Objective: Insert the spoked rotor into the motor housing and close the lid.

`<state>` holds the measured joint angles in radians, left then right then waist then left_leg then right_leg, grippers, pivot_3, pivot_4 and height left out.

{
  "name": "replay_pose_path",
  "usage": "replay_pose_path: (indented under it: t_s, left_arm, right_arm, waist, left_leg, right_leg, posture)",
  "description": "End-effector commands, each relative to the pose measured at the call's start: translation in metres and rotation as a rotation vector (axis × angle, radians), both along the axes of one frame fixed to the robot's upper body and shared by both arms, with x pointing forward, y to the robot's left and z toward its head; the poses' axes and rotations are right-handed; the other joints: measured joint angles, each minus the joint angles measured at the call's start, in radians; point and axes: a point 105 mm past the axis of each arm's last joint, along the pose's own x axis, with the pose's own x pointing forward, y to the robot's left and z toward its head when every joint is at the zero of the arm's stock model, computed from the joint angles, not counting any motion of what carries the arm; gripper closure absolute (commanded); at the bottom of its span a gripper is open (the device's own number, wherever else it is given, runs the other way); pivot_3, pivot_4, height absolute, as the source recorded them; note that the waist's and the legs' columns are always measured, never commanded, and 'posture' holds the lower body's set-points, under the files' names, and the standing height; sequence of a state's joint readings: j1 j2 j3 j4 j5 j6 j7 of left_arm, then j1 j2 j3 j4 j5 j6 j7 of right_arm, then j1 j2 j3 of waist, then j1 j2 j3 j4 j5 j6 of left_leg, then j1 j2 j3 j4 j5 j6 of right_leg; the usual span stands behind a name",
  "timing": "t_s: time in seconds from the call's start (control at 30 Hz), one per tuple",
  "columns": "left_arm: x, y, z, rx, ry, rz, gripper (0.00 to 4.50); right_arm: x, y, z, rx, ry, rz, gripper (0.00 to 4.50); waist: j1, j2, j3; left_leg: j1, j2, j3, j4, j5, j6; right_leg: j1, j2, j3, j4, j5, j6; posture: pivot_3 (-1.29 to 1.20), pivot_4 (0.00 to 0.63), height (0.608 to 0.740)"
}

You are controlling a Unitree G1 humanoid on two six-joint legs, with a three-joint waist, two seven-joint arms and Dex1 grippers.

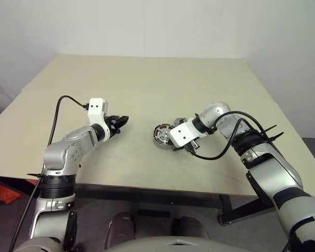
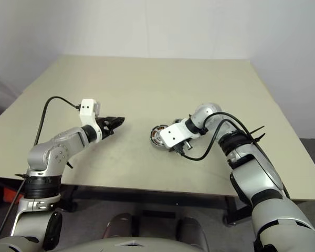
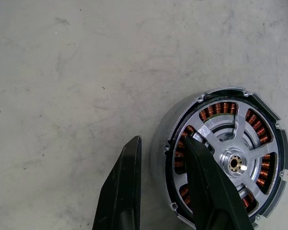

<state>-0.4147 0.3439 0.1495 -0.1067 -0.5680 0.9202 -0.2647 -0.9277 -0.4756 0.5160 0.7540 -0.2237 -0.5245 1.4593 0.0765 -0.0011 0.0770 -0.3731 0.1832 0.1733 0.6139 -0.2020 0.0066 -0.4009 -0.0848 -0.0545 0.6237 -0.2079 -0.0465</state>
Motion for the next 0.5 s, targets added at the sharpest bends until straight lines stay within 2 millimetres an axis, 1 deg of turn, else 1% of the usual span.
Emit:
replay_pose_path:
  t_s: [0.03, 0.07, 0.13, 0.17, 0.23, 0.5]
  left_arm:
    - [0.0001, 0.0017, 0.0145, 0.000, -0.061, 0.011, 2.13]
    - [0.0002, 0.0019, 0.0144, -0.001, -0.061, 0.012, 2.13]
    - [0.0003, 0.0021, 0.0144, -0.002, -0.061, 0.014, 2.13]
    - [0.0004, 0.0022, 0.0143, -0.003, -0.061, 0.015, 2.13]
    - [0.0005, 0.0014, 0.0140, -0.008, -0.059, 0.015, 2.13]
    - [-0.0012, -0.0078, 0.0075, -0.036, -0.034, 0.007, 2.13]
  right_arm:
    - [0.0021, -0.0026, 0.0061, -0.014, -0.012, 0.008, 3.37]
    - [0.0017, -0.0027, 0.0064, -0.014, -0.011, 0.010, 3.56]
    - [0.0014, -0.0027, 0.0069, -0.014, -0.011, 0.012, 4.20]
    - [0.0014, -0.0027, 0.0071, -0.014, -0.012, 0.012, 4.43]
    - [0.0020, -0.0027, 0.0070, -0.014, -0.016, 0.011, 4.49]
    - [0.0061, -0.0001, 0.0098, 0.000, -0.044, 0.002, 4.49]
  waist:
    - [0.000, 0.000, 0.000]
    - [0.000, 0.000, 0.000]
    - [0.000, 0.000, 0.000]
    - [-0.001, 0.000, 0.000]
    - [-0.005, 0.000, 0.000]
    - [-0.006, 0.000, 0.000]
  left_leg:
    - [0.000, 0.000, 0.000, 0.000, 0.000, 0.000]
    - [0.000, 0.000, 0.000, 0.000, 0.000, 0.000]
    - [0.000, 0.000, 0.000, 0.000, 0.000, 0.000]
    - [0.000, 0.000, 0.000, 0.000, 0.000, 0.001]
    - [-0.001, 0.000, 0.000, 0.000, 0.000, 0.001]
    - [0.000, 0.000, 0.000, 0.000, 0.000, 0.000]
  right_leg:
    - [0.000, 0.000, 0.000, 0.000, 0.000, 0.000]
    - [0.000, 0.000, 0.000, 0.000, 0.000, 0.000]
    - [0.000, 0.000, 0.000, 0.000, 0.000, 0.000]
    - [0.000, 0.000, 0.000, 0.000, 0.000, 0.000]
    - [0.000, 0.000, 0.000, 0.000, 0.000, 0.000]
    - [0.000, 0.000, 0.000, 0.000, 0.000, 0.000]
  posture:
    - [0.00, 0.000, 0.740]
    - [0.00, 0.000, 0.740]
    - [0.00, 0.000, 0.740]
    - [0.00, 0.000, 0.740]
    - [0.00, 0.000, 0.740]
    - [0.00, 0.000, 0.740]
